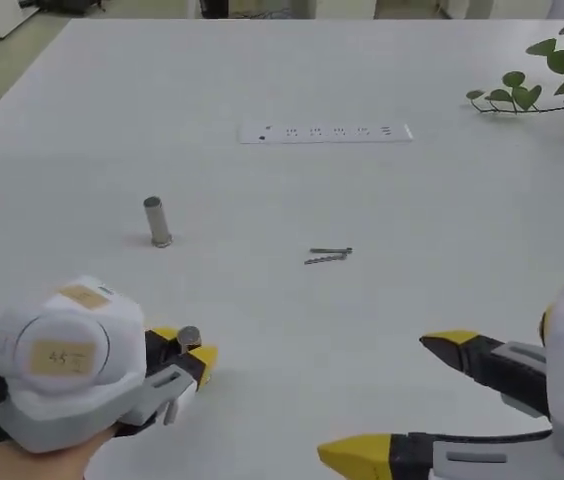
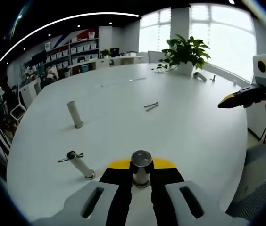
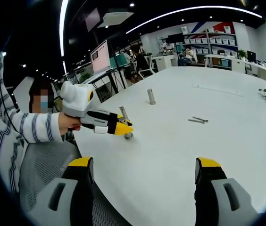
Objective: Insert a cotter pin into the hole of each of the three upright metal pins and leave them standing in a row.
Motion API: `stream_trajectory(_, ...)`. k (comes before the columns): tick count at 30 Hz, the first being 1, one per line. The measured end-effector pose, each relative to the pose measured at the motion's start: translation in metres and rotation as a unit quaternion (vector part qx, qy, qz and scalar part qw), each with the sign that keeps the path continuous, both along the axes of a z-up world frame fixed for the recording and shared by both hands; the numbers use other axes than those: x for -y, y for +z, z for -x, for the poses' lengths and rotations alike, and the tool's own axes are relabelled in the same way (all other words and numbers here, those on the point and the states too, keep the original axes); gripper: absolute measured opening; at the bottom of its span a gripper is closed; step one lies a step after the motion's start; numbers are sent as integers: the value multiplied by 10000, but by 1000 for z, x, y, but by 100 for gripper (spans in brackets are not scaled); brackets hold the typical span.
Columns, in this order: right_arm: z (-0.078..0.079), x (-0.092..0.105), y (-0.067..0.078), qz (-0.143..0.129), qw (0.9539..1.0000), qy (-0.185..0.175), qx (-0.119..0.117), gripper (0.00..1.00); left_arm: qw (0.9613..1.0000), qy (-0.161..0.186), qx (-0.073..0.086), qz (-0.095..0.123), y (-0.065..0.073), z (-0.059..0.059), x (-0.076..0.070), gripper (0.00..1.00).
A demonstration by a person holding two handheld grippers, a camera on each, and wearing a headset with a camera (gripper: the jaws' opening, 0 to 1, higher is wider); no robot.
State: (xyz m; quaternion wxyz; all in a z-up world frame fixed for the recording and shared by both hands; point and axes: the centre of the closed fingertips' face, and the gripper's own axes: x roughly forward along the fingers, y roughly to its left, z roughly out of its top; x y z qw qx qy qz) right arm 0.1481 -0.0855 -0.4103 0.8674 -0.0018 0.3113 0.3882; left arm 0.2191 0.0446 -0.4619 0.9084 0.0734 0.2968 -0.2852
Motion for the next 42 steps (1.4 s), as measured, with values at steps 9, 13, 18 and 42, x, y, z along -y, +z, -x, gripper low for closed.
stream_trajectory(9,3,-2,1,80,9999,96,-23,87,10000,-55,18,32,-4,0,5,10)
stream_trajectory(13,3,-4,2,102,9998,139,-17,87,10000,-30,50,39,-3,-1,6,10)
stream_trajectory(18,3,-8,4,143,9997,199,-16,87,9998,-50,162,-53,-4,1,6,10)
stream_trajectory(42,7,-16,11,170,9995,232,92,87,9977,-594,311,-30,9,11,17,28)
